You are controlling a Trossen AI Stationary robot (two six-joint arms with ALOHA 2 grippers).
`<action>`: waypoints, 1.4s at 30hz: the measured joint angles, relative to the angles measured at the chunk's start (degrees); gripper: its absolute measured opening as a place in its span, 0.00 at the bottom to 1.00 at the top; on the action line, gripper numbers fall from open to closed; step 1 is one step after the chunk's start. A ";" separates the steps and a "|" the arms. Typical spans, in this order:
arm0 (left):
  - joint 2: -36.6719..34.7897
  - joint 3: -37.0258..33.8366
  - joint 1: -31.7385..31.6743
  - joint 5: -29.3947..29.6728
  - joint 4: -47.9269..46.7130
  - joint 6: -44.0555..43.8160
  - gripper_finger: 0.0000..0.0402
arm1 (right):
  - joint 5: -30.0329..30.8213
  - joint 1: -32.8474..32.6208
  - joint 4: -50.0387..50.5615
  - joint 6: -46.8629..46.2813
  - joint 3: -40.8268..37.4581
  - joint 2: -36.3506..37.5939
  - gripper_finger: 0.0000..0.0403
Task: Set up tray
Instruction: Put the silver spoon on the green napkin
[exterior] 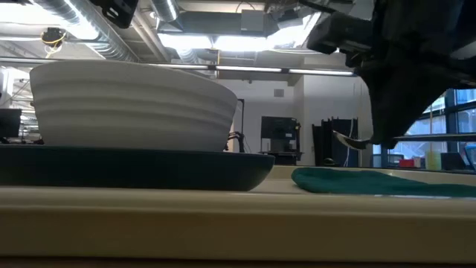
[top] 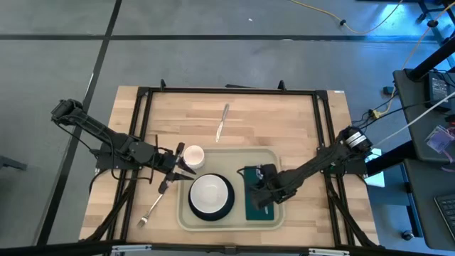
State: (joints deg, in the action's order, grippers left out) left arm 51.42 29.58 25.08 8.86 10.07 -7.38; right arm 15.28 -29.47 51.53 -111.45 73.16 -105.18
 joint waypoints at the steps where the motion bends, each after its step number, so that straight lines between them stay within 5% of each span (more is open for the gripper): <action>1: 0.00 0.00 -0.01 0.00 0.00 -0.02 0.20 | -0.93 0.00 0.44 -0.66 0.05 -0.05 0.03; 17: 0.00 0.00 0.00 0.00 -0.04 -0.46 0.20 | -4.26 -0.79 -1.04 -8.28 -3.30 -0.20 0.03; 42: 0.02 0.02 -0.02 0.00 -1.46 -1.03 0.21 | -4.41 -0.79 -8.03 -5.30 -8.14 -0.24 0.08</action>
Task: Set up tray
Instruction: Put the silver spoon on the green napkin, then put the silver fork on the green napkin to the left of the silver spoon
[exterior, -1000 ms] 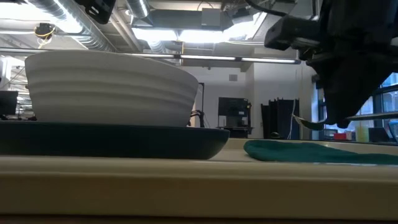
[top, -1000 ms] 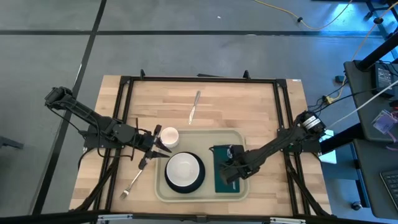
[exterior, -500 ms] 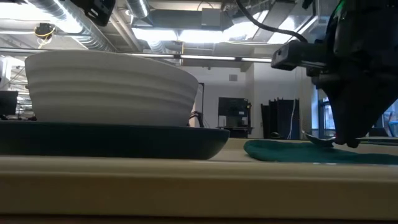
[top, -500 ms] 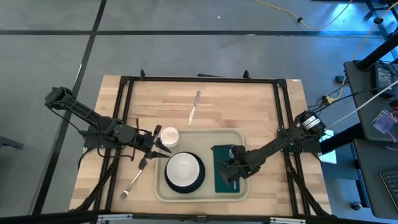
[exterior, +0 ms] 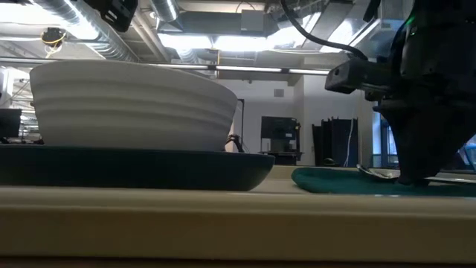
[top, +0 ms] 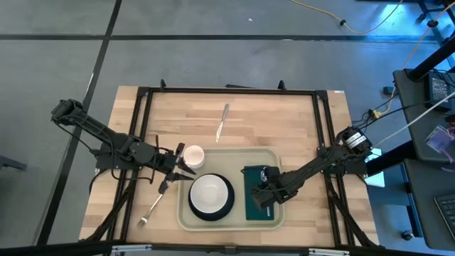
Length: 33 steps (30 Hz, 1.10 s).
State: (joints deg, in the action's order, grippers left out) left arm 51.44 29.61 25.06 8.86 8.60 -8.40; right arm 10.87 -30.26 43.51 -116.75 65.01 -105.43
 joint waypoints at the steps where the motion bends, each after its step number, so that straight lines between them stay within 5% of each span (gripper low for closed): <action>1: 0.00 0.00 0.02 0.00 0.00 0.00 0.21 | 0.00 0.00 0.00 0.00 0.00 0.00 0.09; 18: 0.00 0.00 0.02 0.00 0.15 -0.42 0.21 | -0.01 0.01 0.99 -2.64 0.15 0.08 0.13; 26: 0.00 0.00 0.02 0.00 0.15 -0.48 0.20 | 0.92 0.03 13.77 -2.44 7.85 0.63 0.13; 33: 0.02 0.00 0.02 0.00 0.15 -1.43 0.21 | 9.26 -0.18 34.23 19.91 20.06 4.73 0.13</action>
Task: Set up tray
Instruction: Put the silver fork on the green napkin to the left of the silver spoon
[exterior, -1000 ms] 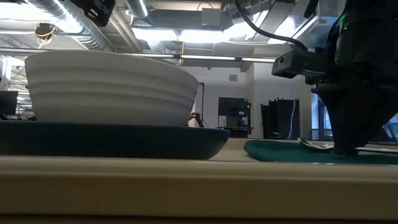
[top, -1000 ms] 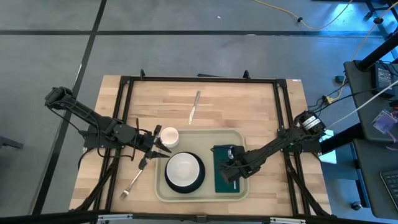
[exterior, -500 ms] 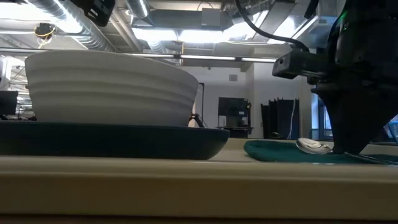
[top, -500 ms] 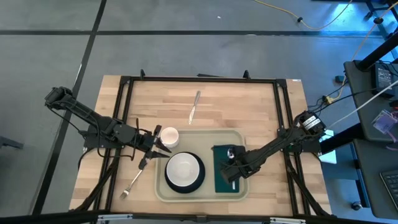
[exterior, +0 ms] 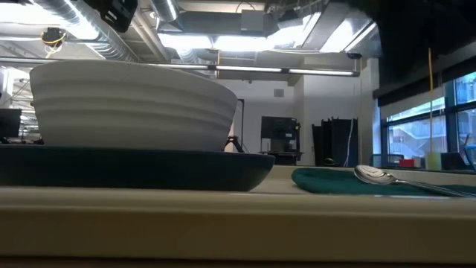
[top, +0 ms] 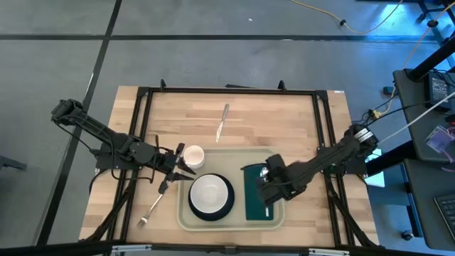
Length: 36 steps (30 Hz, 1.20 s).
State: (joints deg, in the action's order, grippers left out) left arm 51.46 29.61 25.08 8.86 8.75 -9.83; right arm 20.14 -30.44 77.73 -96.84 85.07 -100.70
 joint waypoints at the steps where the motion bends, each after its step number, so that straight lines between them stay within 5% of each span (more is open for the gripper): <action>1: 0.00 0.00 -0.02 0.00 0.01 -0.63 0.21 | 1.45 -0.19 0.97 3.22 0.31 1.01 0.12; 11: 0.00 0.02 0.00 0.45 0.50 -10.97 0.21 | 16.72 0.54 -6.53 27.49 -14.04 17.93 0.01; 17: 0.00 0.02 -0.07 0.61 0.50 -7.16 0.21 | 16.67 5.86 -30.86 51.99 -28.79 27.97 0.01; 26: 0.00 0.02 -0.07 0.63 0.50 4.72 0.21 | 6.24 20.46 -70.03 80.28 -47.66 35.81 0.01; 31: -0.02 0.02 -0.07 0.55 0.50 4.70 0.21 | 6.30 29.14 -84.69 88.80 -53.11 36.75 0.01; 36: -0.02 0.02 -0.07 0.50 0.51 3.09 0.20 | 7.47 33.77 -87.01 89.61 -53.36 36.75 0.01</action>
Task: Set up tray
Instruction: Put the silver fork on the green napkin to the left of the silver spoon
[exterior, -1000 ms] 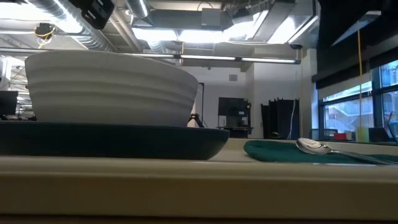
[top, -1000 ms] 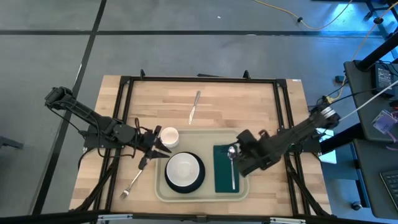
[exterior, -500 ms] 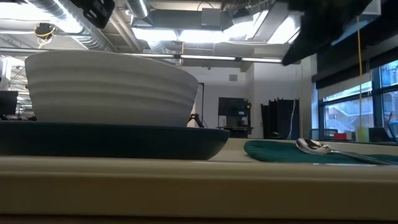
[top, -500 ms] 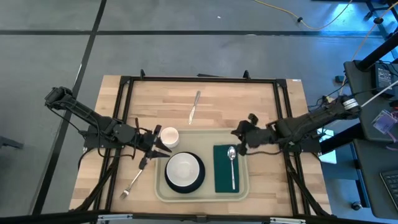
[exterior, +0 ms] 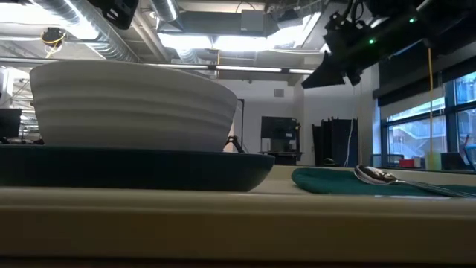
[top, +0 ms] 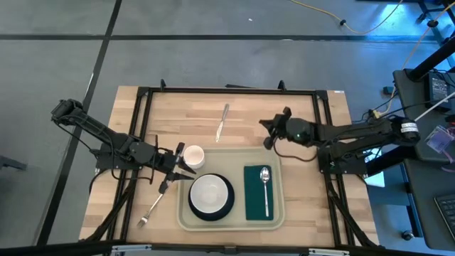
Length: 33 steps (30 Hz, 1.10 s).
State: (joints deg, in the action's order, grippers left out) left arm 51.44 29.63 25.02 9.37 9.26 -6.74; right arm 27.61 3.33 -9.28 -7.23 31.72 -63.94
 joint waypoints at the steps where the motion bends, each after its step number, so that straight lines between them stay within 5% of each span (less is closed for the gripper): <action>1: 0.00 0.00 0.00 -0.02 -0.01 -0.01 0.20 | 0.18 0.44 -0.10 -0.68 0.05 0.00 0.01; 6: 0.00 0.00 0.00 0.32 -0.01 -0.04 0.21 | 0.18 1.40 -2.62 -4.67 0.12 0.00 0.01; 11: 0.00 0.00 -0.02 1.21 -0.50 -0.02 0.21 | 0.02 1.38 -2.97 1.42 0.08 -0.02 0.01; 18: 0.00 -0.02 0.00 -0.04 -0.38 0.00 0.21 | -10.95 1.38 -1.37 2.99 -0.17 -0.04 0.01; 23: -0.02 0.00 -0.02 6.30 1.35 -1.67 0.21 | -18.12 1.38 -1.42 3.21 -0.17 -0.02 0.01; 33: 0.03 -0.02 1.00 7.50 -3.55 -3.48 0.21 | -20.19 1.34 -1.33 4.66 -0.17 -0.02 0.01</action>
State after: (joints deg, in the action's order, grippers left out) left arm 51.47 29.61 26.01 16.86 5.72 -10.22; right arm 7.42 4.67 -10.61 -2.57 31.55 -63.97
